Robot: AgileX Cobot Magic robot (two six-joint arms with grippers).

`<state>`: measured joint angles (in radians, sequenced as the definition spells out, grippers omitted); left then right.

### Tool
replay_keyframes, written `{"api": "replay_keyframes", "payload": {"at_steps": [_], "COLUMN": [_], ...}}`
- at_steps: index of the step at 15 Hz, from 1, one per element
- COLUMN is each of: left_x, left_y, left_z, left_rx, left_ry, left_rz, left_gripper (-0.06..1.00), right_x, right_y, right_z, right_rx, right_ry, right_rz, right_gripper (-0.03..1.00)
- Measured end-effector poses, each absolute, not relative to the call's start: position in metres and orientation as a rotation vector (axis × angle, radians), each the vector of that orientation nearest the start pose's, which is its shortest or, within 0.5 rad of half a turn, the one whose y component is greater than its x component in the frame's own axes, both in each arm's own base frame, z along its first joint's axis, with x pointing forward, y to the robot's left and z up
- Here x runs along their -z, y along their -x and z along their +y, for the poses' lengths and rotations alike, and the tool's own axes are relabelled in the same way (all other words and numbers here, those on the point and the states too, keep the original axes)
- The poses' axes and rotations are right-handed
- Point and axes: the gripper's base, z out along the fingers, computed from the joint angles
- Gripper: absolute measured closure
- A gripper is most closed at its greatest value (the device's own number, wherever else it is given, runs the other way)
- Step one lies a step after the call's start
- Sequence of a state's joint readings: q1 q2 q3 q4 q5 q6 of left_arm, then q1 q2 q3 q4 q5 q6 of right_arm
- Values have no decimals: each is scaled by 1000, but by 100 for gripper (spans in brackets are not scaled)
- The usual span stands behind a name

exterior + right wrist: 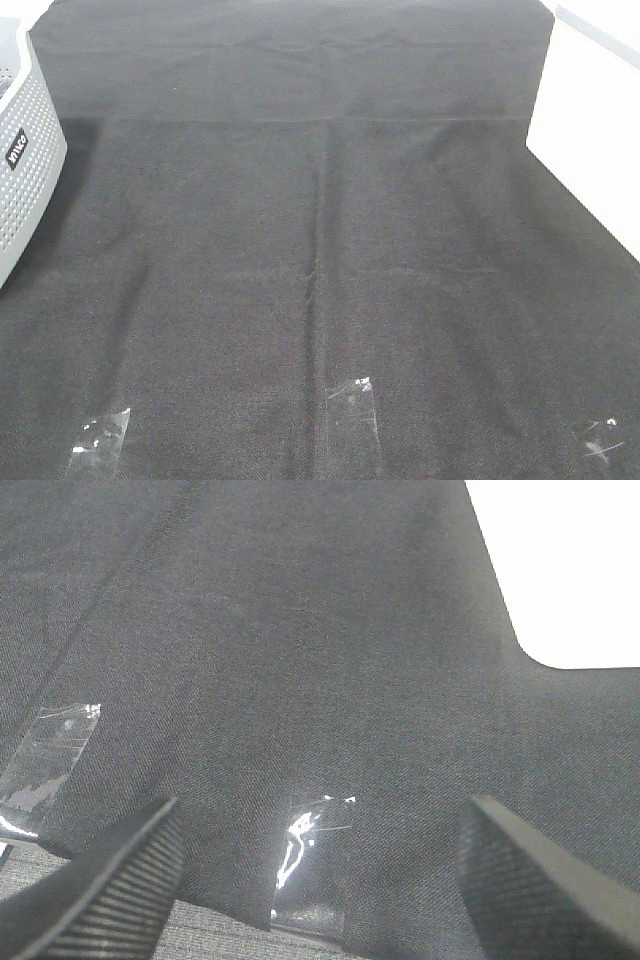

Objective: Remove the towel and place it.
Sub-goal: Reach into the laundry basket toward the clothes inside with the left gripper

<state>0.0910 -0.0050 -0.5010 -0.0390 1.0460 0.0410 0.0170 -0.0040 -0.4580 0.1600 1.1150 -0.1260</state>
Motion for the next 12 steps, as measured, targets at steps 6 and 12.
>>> {"api": "replay_keyframes", "payload": {"at_steps": [6,12], "left_x": [-279,-279], "left_y": [5,5], "left_z": [-4,-4], "left_rx": [-37,-37], "left_ry": [49,49], "left_rz": [2023,2023], "left_gripper": [-5,-5], "right_x": [-262,-262], "right_y": [4,4], "right_z": [13,13], "right_rx": [-130,-130], "right_ry": [161,161], "right_rz": [2122,2122], "right_gripper": [23,23]}}
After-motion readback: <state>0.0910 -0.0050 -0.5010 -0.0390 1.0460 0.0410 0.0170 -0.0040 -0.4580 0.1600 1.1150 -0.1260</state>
